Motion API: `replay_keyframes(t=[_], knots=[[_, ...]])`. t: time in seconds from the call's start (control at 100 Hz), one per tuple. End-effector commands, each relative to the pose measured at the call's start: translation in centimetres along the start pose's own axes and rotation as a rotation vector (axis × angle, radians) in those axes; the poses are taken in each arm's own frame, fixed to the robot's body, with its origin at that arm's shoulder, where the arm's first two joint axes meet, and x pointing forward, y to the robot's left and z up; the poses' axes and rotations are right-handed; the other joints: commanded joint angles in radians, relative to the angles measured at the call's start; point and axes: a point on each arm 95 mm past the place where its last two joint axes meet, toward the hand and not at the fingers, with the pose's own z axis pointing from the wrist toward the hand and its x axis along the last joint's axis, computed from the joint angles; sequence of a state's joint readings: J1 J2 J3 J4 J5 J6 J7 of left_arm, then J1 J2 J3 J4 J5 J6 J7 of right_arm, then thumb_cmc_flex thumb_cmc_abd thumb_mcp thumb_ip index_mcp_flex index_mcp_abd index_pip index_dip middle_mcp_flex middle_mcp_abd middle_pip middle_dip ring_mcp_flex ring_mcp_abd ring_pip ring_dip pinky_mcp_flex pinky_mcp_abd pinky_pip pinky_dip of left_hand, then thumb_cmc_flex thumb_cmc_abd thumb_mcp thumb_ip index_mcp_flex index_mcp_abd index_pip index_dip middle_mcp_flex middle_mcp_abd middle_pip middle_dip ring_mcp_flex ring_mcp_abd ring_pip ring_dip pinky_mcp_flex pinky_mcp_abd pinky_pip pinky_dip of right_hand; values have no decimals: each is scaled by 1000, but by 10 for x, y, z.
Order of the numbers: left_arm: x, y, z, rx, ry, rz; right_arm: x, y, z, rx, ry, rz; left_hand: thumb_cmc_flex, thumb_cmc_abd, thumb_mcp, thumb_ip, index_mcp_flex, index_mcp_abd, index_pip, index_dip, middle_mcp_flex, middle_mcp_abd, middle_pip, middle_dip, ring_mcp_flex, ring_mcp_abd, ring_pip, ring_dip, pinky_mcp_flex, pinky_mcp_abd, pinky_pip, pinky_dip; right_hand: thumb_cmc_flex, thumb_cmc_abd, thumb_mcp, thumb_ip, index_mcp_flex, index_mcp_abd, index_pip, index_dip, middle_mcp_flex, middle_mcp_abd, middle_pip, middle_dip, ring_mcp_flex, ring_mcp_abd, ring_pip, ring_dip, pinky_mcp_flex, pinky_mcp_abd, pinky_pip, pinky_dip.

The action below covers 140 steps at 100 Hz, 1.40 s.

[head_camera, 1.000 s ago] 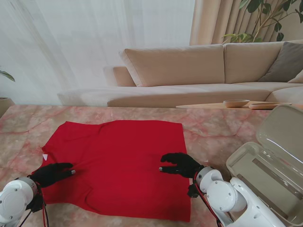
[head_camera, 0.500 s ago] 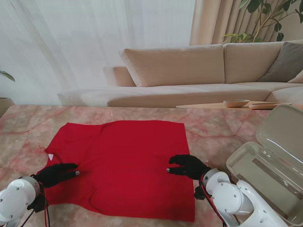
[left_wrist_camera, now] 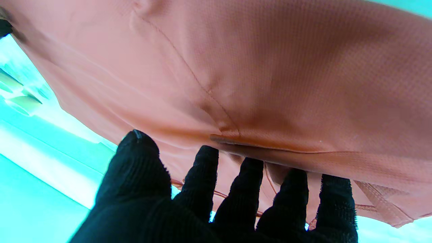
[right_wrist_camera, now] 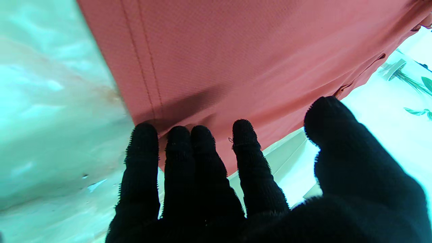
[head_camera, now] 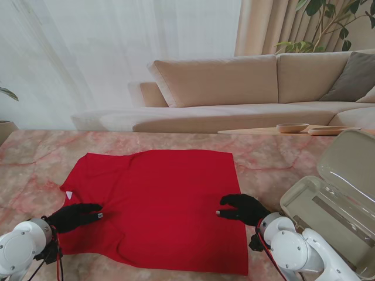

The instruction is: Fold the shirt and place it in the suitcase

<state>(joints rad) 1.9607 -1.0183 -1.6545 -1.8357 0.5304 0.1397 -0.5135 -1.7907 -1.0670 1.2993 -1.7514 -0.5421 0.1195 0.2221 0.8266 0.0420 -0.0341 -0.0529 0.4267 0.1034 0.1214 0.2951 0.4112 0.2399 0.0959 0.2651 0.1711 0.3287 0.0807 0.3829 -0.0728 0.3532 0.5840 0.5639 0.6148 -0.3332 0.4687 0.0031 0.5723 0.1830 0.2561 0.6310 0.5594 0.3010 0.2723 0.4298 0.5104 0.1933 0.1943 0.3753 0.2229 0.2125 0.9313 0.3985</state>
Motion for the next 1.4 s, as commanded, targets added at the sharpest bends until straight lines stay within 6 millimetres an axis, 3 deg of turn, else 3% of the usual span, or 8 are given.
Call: replay_keyframes(t=[0.0, 0.54, 0.84, 1.0, 1.08, 1.15, 1.21, 1.39], knots=[[-6, 11, -1, -20, -6, -15, -6, -7, -4, 32, -28, 4, -15, 42, -13, 2, -16, -9, -14, 6, 0, -6, 21, 19, 60, 20, 91, 40, 13, 24, 40, 12, 5, 12, -16, 36, 5, -9, 8, 10, 7, 8, -4, 14, 28, 71, 9, -8, 1, 36, -8, 9], [26, -37, -13, 249, 131, 13, 38, 36, 3, -106, 106, -68, -6, 22, -13, 1, 33, 6, 2, 9, 54, 4, 36, 26, 113, 35, 120, 58, 31, 44, 97, 28, -4, 6, -12, 34, 25, -14, 14, 9, 32, 2, -11, 13, 60, 67, 13, 0, 19, 45, -1, 22], [42, -66, 16, 362, 145, 171, 48, 61, 29, -181, 140, -98, -13, -10, -13, 2, 10, 19, -8, 4, 50, -11, 35, 29, 104, 15, 109, 56, 29, 40, 103, 29, 7, -38, 2, 35, 34, -17, 23, 12, 17, -11, -20, 13, 25, 55, -5, -4, 0, 36, -16, 26], [46, -79, 32, 376, 131, 236, 50, 73, 44, -206, 138, -112, 14, -51, -8, 5, -2, 28, -9, 3, 31, -10, 41, 32, 114, 9, 116, 61, 42, 28, 119, 37, 62, -145, 27, 38, 32, -6, 27, 15, 13, -17, -5, 19, 34, 45, 1, -3, 10, 28, -16, 31], [46, -84, 42, 383, 124, 264, 49, 78, 53, -232, 131, -137, 40, -85, -5, 8, -18, 49, -13, 1, 11, -4, 47, 35, 112, 3, 124, 67, 47, 1, 131, 43, 72, -230, 114, 31, 32, 0, 31, 19, -6, -21, 24, 22, 19, 35, 2, -12, 8, 10, -22, 28], [47, -89, 49, 388, 118, 286, 49, 82, 59, -236, 123, -166, 66, -112, -3, 9, -41, 74, -20, -3, -10, 2, 62, 38, 115, 3, 140, 79, 54, -21, 156, 52, 30, -298, 264, -16, 19, 8, 22, 20, -21, -23, 45, 16, 16, 29, 10, -20, 11, 1, -17, 18], [47, -92, 55, 389, 107, 306, 48, 85, 65, -241, 117, -181, 91, -130, -1, 8, -52, 90, -23, -7, -21, 7, 77, 40, 116, 0, 150, 86, 59, -38, 169, 53, 13, -334, 325, -28, 17, 9, 21, 22, -28, -24, 58, 15, 15, 24, 12, -22, 11, -2, -13, 13], [44, -100, 72, 376, 76, 373, 44, 95, 84, -249, 90, -195, 137, -167, 4, 6, -77, 119, -34, -17, -45, 5, 106, 42, 114, -10, 166, 95, 63, -66, 191, 52, 6, -360, 362, -34, 10, 18, 18, 22, -42, -24, 71, 15, 6, 18, 19, -23, 7, -6, -7, 9]])
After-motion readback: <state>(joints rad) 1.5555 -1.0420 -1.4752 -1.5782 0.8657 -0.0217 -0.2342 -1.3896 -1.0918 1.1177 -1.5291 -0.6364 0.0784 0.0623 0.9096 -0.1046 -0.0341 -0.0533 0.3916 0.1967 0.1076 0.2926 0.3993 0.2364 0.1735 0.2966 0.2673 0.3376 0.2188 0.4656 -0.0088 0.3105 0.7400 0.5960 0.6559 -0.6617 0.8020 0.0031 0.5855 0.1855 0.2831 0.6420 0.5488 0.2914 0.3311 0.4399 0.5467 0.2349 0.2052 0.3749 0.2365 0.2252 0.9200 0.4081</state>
